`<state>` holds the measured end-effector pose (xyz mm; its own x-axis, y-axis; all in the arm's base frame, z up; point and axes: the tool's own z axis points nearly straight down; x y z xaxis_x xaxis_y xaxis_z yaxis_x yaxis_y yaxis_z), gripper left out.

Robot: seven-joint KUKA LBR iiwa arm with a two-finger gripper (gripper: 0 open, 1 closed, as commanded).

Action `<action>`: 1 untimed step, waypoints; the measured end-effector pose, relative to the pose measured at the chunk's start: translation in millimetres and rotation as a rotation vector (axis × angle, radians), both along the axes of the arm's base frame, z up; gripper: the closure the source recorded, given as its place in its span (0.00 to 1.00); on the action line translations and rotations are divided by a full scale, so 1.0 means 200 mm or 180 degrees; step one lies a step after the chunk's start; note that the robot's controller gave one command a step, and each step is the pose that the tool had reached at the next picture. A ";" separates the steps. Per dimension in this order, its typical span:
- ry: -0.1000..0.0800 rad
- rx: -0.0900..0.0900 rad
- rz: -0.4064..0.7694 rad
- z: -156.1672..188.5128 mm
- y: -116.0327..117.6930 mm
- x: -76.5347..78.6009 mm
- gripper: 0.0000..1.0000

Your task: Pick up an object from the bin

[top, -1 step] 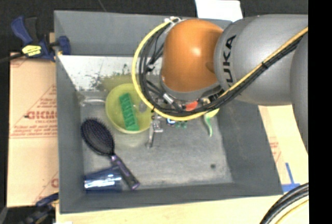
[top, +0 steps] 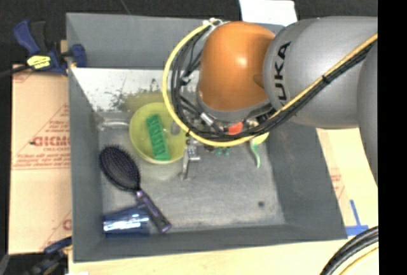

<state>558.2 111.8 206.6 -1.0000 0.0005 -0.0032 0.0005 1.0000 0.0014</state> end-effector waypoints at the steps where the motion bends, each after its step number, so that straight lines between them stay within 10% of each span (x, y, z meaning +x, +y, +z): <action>1: -0.0027 -0.0001 0.0297 -0.64 0.01 0.33 0.00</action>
Offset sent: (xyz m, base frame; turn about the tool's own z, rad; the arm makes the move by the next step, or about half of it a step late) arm 0.0639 0.0060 -0.0680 0.1112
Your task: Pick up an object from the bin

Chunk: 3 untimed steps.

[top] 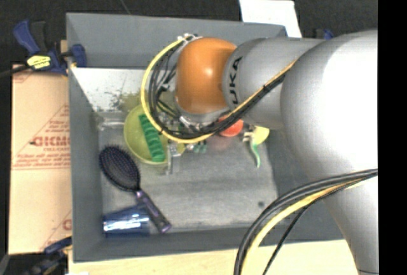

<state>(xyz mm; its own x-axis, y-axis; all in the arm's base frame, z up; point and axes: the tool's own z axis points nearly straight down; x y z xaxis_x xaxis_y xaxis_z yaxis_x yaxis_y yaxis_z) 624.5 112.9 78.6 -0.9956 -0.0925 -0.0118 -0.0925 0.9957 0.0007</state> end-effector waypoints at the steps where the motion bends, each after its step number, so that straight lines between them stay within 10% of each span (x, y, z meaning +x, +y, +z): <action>1: -0.0006 0.0015 -0.0646 0.32 0.02 0.00 0.00; 2: 0.0023 -0.0002 -0.0021 0.11 0.13 -0.05 0.00; 3: -0.0045 0.0036 -0.0754 -0.01 0.12 -0.03 0.00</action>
Offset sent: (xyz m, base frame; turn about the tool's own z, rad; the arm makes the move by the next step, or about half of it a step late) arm -0.0102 0.0279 0.0214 0.0061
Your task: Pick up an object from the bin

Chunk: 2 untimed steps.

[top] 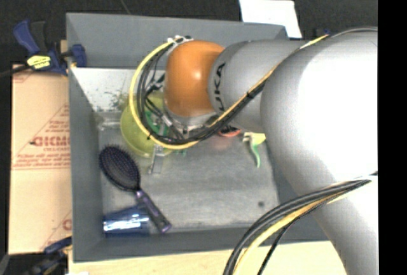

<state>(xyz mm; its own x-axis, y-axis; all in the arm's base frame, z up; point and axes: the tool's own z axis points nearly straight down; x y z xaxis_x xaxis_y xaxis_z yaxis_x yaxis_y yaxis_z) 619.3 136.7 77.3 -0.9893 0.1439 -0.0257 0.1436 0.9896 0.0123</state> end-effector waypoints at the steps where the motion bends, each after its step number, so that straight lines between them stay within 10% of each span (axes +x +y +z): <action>1: -0.0021 -0.0012 0.0457 0.02 -0.04 0.01 1.00; 2: -0.0021 -0.0011 0.0455 0.03 -0.04 0.01 1.00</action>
Offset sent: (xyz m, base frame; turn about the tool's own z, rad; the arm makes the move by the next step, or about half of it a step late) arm 0.0000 0.0000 0.0000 0.0000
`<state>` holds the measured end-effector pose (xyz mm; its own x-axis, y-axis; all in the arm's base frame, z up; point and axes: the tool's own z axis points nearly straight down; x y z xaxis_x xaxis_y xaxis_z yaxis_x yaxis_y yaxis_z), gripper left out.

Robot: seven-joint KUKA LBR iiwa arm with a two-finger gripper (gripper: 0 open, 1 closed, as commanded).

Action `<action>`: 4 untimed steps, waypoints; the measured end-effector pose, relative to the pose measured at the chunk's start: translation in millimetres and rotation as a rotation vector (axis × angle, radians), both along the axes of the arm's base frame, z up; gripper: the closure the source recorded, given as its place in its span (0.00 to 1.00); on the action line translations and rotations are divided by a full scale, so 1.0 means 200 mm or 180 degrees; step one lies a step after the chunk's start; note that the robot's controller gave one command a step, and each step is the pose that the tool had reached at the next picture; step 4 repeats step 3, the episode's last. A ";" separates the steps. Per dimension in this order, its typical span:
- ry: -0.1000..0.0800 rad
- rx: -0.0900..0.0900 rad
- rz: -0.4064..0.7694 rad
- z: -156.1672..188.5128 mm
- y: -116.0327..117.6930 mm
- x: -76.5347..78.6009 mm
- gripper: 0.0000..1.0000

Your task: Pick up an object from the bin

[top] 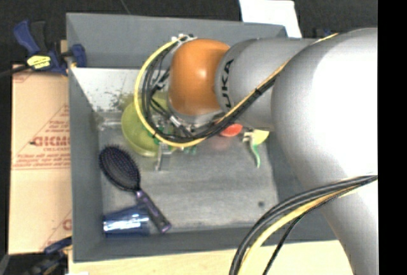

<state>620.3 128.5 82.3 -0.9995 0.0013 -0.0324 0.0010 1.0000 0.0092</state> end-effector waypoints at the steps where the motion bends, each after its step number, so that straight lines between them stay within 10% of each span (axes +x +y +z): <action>1: 0.0036 -0.0007 0.0002 0.17 0.00 -0.02 1.00; 4: 0.0007 -0.0002 -0.0004 0.46 -0.01 -0.01 1.00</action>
Offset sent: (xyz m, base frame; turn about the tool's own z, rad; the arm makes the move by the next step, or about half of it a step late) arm -0.0017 -0.0005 0.0875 0.0001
